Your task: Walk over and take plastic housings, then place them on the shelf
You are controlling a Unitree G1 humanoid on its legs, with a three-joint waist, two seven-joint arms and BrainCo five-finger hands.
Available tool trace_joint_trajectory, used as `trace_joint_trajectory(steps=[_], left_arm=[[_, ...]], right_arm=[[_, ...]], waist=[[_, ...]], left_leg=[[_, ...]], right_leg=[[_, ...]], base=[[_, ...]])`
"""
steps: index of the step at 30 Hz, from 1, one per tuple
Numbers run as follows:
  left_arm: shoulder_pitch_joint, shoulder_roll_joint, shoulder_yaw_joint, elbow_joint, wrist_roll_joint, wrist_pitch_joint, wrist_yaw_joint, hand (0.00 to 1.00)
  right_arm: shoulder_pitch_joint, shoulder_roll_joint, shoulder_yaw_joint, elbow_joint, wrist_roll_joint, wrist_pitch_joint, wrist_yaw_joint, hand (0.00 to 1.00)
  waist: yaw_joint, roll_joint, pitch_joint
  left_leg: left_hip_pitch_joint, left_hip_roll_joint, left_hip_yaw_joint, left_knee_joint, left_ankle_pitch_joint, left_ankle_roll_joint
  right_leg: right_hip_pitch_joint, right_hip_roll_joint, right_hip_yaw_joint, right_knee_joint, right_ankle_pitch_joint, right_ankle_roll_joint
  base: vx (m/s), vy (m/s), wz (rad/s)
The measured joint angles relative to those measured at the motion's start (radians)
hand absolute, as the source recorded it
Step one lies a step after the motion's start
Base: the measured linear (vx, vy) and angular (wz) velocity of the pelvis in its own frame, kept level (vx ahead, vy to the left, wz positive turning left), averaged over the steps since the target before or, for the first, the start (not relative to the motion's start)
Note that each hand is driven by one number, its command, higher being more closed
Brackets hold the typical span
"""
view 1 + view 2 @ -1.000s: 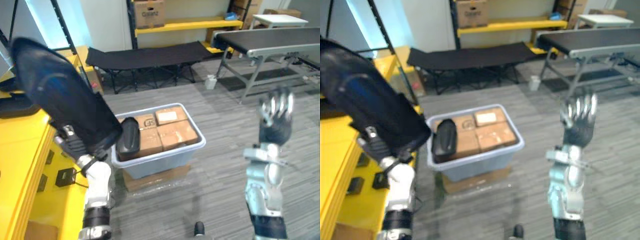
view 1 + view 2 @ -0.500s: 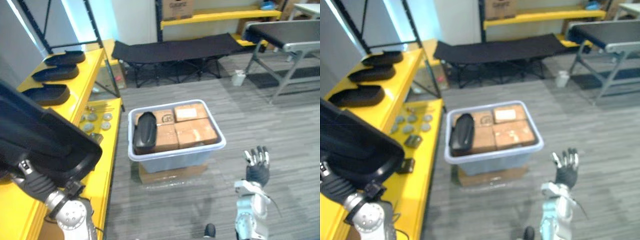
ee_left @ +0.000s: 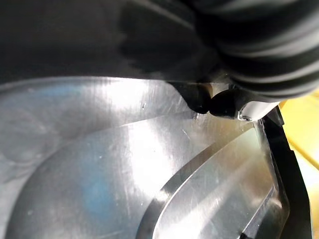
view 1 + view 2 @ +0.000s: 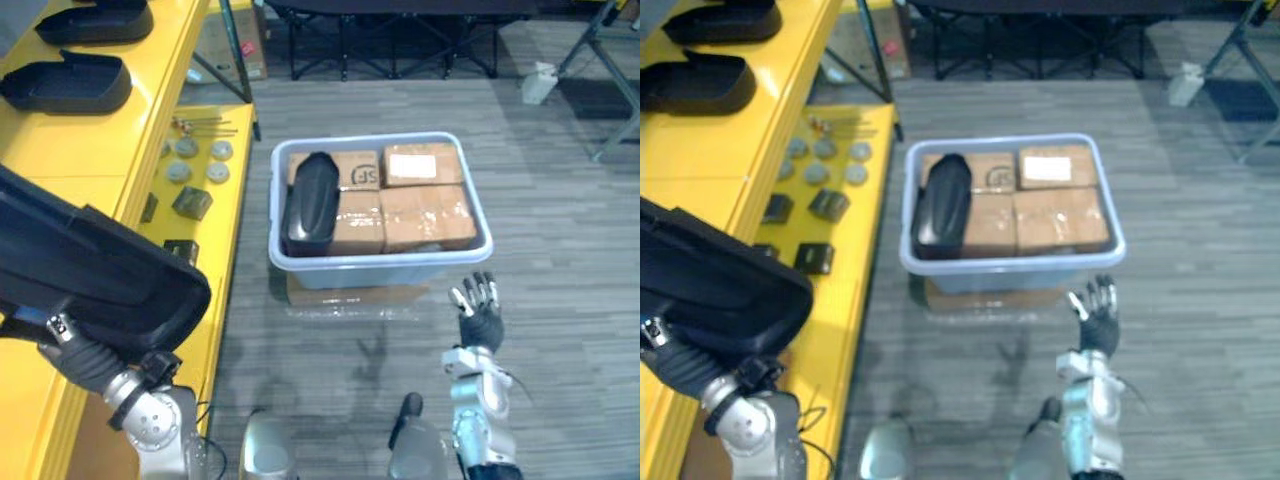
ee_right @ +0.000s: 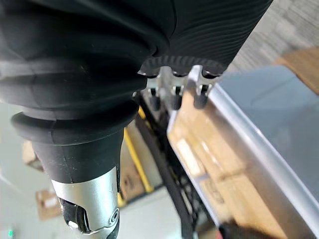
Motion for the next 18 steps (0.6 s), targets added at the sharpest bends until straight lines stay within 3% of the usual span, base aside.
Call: trace_joint_trajectory(steps=[2, 7, 13, 16, 18], left_arm=[[0.013, 0.0, 0.012, -0.03, 0.029, 0.009, 0.036, 1.0], [0.081, -0.008, 0.179, -0.079, 0.121, 0.051, 0.102, 1.0], [0.16, -0.029, 0.313, -0.094, 0.121, 0.051, 0.084, 1.0], [0.212, -0.051, 0.367, -0.113, 0.105, 0.04, 0.04, 1.0], [0.237, -0.065, 0.387, -0.114, 0.101, 0.034, 0.008, 1.0]], right_arm=[[0.0, -0.003, 0.038, -0.015, -0.007, 0.002, 0.012, 0.0], [-0.076, -0.012, 0.228, -0.031, -0.059, 0.007, 0.053, 0.0], [-0.206, -0.005, 0.312, 0.085, -0.128, 0.007, 0.051, 0.0], [-0.242, 0.002, 0.31, 0.114, -0.147, 0.008, 0.034, 0.0], [-0.251, 0.003, 0.309, 0.132, -0.149, 0.012, 0.019, 0.0]], waist=[[0.013, 0.001, 0.0], [0.103, 0.007, -0.007], [0.211, 0.008, -0.044], [0.248, -0.01, -0.065], [0.254, -0.02, -0.088]], left_leg=[[0.003, -0.004, -0.027, -0.004, 0.0, 0.0], [0.012, -0.061, -0.149, -0.056, 0.028, 0.007], [0.0, -0.107, -0.3, -0.087, 0.047, 0.0], [0.001, -0.121, -0.345, -0.084, 0.048, -0.001], [0.001, -0.123, -0.347, -0.085, 0.048, -0.001]], right_leg=[[0.024, -0.006, -0.028, 0.009, -0.016, 0.004], [0.109, -0.068, -0.155, 0.047, -0.078, 0.025], [0.224, -0.09, -0.288, 0.046, -0.13, 0.038], [0.268, -0.093, -0.335, 0.04, -0.145, 0.048], [0.27, -0.094, -0.336, 0.037, -0.145, 0.048]], base=[[0.05, 0.006, 0.47], [0.08, -0.002, 0.71], [0.1, -0.036, 0.77], [0.09, -0.047, 0.43], [0.04, -0.016, 0.06]])
